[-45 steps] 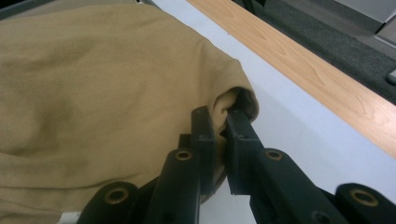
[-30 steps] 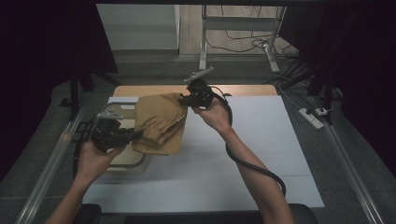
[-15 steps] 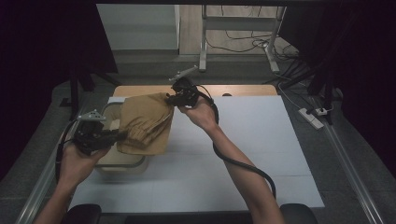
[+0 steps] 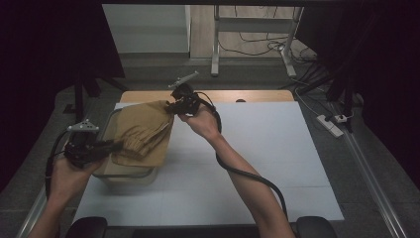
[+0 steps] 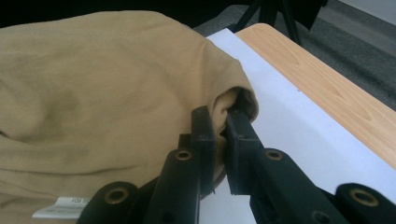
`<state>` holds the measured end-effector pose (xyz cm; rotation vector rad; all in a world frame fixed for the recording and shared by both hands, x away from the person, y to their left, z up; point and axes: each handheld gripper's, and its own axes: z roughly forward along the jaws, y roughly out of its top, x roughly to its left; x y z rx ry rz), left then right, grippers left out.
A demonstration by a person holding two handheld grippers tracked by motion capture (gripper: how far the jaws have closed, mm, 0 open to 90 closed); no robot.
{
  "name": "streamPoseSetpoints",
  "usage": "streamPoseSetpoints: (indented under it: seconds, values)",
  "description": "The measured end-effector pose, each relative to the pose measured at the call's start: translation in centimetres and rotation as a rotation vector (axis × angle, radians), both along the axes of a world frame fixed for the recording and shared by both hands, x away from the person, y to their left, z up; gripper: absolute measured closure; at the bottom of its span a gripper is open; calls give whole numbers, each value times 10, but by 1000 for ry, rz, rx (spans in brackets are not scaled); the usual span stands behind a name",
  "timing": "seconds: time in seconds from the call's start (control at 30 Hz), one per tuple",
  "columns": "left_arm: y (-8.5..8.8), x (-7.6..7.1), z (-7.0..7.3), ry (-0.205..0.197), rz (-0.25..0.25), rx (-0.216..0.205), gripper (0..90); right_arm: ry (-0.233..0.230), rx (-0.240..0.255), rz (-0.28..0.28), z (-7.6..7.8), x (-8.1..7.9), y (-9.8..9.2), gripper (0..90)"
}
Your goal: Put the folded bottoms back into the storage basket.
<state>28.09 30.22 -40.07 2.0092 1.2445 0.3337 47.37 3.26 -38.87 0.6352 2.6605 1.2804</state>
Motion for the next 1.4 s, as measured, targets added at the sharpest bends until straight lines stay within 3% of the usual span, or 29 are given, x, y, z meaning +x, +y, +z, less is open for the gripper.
streamPoseSetpoints:
  seconds: [0.77,1.4]
  values:
    - [33,-7,-24,39,88,45,769,16,-3,29,-31,0,46,836]
    - [44,-6,-58,68,113,57,768,37,-36,35,-64,3,63,833]
